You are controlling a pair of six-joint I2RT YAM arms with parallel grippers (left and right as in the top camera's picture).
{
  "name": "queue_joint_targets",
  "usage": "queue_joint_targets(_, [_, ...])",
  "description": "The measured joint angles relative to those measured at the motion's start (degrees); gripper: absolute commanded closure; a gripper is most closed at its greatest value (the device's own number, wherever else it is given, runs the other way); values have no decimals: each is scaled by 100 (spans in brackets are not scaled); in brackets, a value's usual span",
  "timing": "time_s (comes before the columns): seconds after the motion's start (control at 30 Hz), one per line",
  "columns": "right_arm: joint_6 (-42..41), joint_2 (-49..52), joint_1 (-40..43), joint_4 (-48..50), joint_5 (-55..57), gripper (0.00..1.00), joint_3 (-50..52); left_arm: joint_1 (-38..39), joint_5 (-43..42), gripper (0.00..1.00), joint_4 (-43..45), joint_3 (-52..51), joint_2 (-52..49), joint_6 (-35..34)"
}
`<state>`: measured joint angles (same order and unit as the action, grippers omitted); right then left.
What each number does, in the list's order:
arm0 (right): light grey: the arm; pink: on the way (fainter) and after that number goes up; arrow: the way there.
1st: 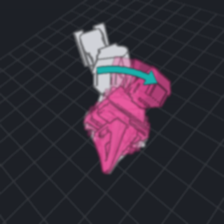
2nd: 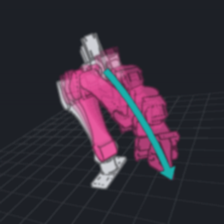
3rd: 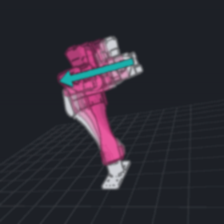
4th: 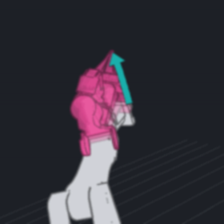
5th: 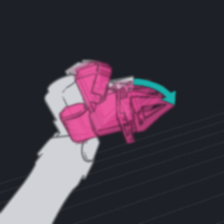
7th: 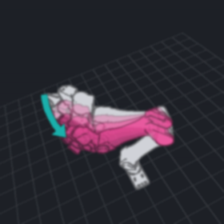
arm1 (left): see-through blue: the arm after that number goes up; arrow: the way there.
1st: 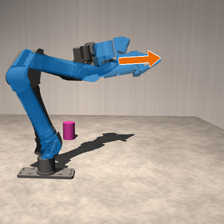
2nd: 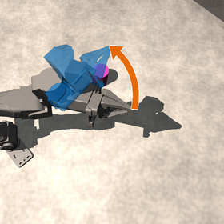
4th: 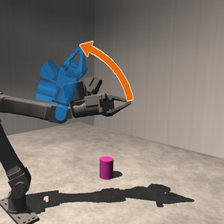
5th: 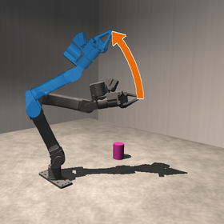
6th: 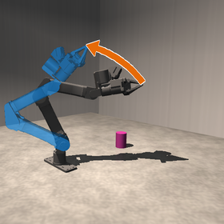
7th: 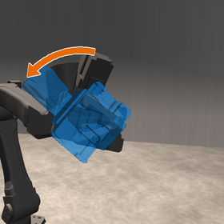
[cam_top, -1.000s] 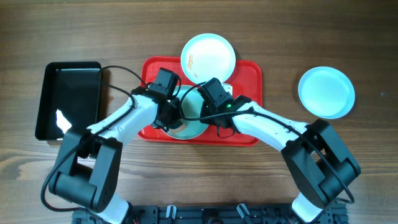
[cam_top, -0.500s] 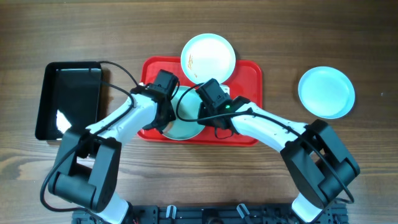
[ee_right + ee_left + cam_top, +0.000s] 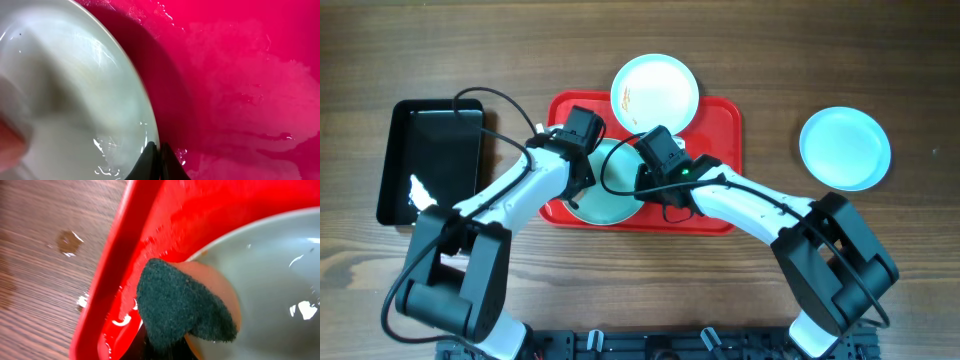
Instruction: Clean dirty plates on tray and stack at the side
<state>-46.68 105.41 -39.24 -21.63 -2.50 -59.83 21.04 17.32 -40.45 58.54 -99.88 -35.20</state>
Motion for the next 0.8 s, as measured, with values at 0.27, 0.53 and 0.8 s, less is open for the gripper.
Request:
queue_joint_targets(0.27, [0, -31, 72, -157, 376, 96, -4, -284, 782, 96, -7, 22, 540, -2])
queue_joint_targets(0.53, [197, -52, 72, -181, 490, 96, -4, -280, 509, 96, -90, 22, 1325, -4])
queue_joint_targets(0.8, [855, -614, 94, -763, 960, 96, -26, -280, -304, 96, -330, 24, 1379, 0])
